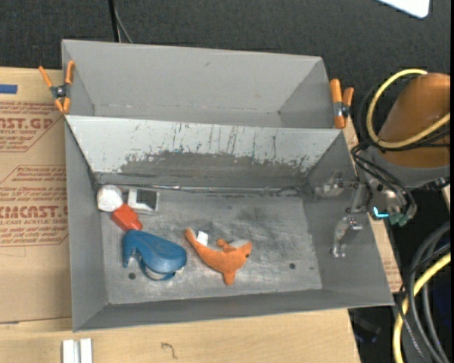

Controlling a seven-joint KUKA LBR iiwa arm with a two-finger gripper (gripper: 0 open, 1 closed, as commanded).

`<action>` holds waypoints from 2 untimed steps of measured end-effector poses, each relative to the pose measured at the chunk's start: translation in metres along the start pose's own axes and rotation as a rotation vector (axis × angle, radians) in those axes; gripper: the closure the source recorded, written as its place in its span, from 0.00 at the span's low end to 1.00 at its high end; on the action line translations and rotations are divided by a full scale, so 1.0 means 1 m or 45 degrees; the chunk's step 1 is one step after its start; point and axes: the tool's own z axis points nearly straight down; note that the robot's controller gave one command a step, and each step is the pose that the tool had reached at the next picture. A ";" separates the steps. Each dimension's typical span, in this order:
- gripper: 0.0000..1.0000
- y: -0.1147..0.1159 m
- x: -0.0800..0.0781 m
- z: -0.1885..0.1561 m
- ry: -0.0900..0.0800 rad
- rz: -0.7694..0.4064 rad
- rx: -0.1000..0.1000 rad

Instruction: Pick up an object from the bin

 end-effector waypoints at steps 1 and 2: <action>0.00 0.000 -0.002 -0.004 -0.010 -0.002 0.002; 0.00 0.026 0.004 0.060 -0.015 -0.047 0.003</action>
Offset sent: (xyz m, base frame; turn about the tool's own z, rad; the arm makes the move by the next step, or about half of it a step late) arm -0.0115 0.0499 -0.1180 -0.0696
